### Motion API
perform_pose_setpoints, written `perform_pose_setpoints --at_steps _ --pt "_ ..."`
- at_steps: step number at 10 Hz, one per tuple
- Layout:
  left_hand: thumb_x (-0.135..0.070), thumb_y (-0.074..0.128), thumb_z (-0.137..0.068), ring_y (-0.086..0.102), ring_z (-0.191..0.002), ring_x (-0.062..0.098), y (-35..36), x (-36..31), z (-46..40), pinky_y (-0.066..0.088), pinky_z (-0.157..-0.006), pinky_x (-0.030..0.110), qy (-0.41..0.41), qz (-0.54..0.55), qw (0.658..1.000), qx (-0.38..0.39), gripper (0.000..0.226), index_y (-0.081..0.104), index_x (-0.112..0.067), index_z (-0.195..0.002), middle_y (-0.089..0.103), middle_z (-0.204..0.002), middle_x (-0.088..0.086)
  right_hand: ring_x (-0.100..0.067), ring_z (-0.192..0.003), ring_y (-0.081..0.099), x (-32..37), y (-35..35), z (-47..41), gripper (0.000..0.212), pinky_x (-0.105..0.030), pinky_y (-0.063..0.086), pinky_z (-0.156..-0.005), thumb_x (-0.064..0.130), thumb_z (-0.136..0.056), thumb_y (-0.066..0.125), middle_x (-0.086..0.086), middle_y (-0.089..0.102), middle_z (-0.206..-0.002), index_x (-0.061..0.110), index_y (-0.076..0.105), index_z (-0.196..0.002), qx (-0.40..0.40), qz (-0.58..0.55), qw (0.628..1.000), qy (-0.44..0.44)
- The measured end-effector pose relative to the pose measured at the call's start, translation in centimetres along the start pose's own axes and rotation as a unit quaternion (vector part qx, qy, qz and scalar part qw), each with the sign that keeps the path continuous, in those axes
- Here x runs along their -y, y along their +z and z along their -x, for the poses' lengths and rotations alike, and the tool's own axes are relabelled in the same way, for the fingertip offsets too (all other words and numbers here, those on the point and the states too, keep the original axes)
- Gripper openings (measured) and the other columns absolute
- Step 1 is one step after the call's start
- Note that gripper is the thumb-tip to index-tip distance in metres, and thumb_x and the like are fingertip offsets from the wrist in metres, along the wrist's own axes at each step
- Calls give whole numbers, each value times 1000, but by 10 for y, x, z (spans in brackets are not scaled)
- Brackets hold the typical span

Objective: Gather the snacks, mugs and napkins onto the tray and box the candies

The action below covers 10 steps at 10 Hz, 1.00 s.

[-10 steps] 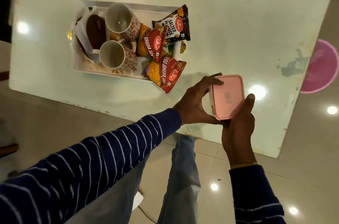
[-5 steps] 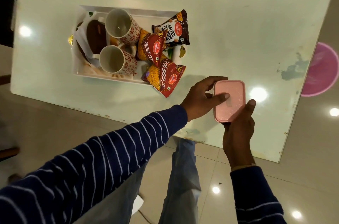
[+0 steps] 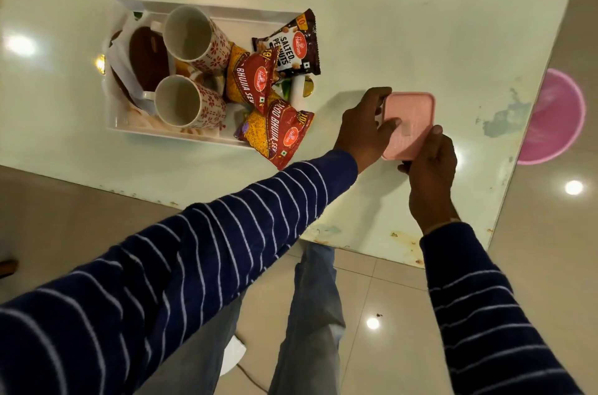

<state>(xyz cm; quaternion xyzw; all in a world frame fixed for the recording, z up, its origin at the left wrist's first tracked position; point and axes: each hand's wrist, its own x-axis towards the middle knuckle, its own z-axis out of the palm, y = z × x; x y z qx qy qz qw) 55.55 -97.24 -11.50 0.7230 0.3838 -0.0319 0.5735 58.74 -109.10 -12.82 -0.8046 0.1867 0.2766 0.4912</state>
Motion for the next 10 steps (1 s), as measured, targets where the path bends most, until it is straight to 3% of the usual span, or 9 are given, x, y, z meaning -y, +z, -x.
perform_pose_setpoints --at_steps 2,5,6,8,9,10 --pt "-9 66 -94 55 -129 29 -8 8 0 50 -104 40 -4 -19 1000 24 57 42 -5 -145 56 -141 15 -30 -107 64 -1 8 0 42 -28 55 -64 46 -106 34 -12 58 -126 12 55 -121 -7 -5 1000 15" --pt "-5 53 -101 49 -136 32 -30 16 7 46 -108 41 8 -57 997 50 59 28 -6 -154 50 -148 18 -29 -106 66 12 34 14 43 -34 62 -75 43 -107 35 -9 58 -128 11 51 -129 -4 -21 999 38" --pt "-5 52 -101 50 -134 33 -43 21 -1 46 -108 42 24 -95 995 22 59 27 -4 -154 50 -147 20 -18 -94 67 20 54 15 41 -34 62 -75 43 -107 35 -4 58 -124 13 51 -130 3 -25 999 38" --pt "-6 62 -96 49 -134 37 -73 26 3 44 -107 49 -9 -78 997 12 71 24 -7 -155 46 -149 22 -13 -83 67 15 79 26 35 -26 58 -63 48 -104 37 -1 62 -116 21 52 -121 -6 -19 1000 19" --pt "-9 67 -93 45 -137 37 -91 24 11 44 -108 50 2 -61 998 31 76 23 -7 -156 43 -152 21 -20 -80 68 21 79 23 35 -30 56 -59 53 -100 40 -5 64 -119 25 51 -117 -36 12 999 19" --pt "-11 68 -93 48 -135 33 -124 31 53 45 -107 50 51 -10 995 88 74 28 -7 -155 47 -147 20 -38 -113 61 0 58 63 44 -53 55 -91 52 -97 50 -14 57 -132 21 49 -130 -99 53 993 21"
